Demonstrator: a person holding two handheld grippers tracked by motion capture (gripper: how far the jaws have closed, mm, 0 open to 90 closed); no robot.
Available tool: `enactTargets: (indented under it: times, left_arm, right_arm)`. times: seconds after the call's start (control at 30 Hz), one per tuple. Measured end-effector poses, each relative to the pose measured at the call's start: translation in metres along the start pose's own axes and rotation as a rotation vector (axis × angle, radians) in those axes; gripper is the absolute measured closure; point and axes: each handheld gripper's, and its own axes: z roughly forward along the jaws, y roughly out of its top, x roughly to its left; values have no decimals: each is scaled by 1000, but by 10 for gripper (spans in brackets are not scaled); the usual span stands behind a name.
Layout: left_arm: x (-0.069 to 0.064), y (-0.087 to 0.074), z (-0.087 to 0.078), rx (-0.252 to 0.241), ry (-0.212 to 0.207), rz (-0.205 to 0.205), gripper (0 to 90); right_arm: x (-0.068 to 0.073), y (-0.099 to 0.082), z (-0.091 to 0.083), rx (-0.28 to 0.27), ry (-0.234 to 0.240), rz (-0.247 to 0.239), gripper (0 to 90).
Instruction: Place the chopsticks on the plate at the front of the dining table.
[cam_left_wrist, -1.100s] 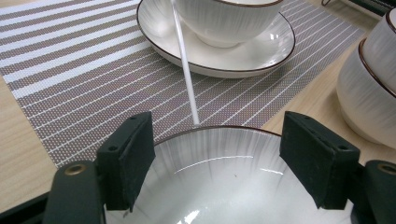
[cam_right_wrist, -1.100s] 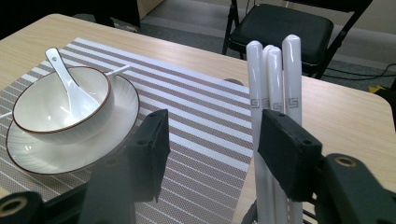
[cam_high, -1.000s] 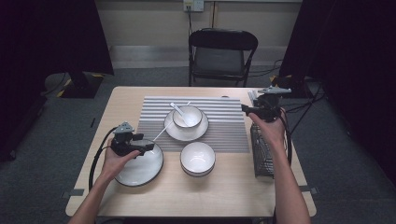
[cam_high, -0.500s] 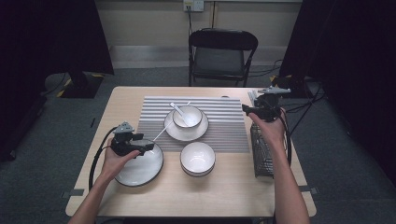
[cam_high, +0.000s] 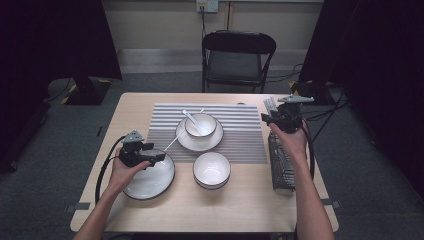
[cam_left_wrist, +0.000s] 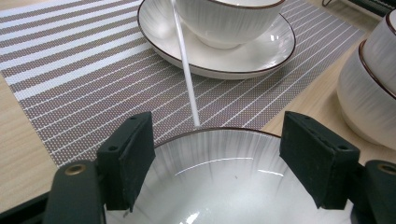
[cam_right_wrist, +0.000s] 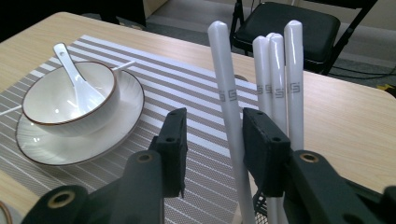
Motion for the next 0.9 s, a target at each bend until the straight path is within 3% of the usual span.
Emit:
enactTargets:
  times: [0.33, 0.67, 0.9]
  left_arm:
    - [-1, 1, -1, -7, 3, 11, 263]
    - [-3, 2, 0, -5, -1, 15, 266]
    - [-3, 2, 0, -6, -2, 14, 266]
  right_arm:
    - [4, -7, -14, -7, 9, -13, 761]
    - [9, -16, -13, 27, -10, -27, 789]
    - [5, -8, -23, -47, -13, -10, 817]
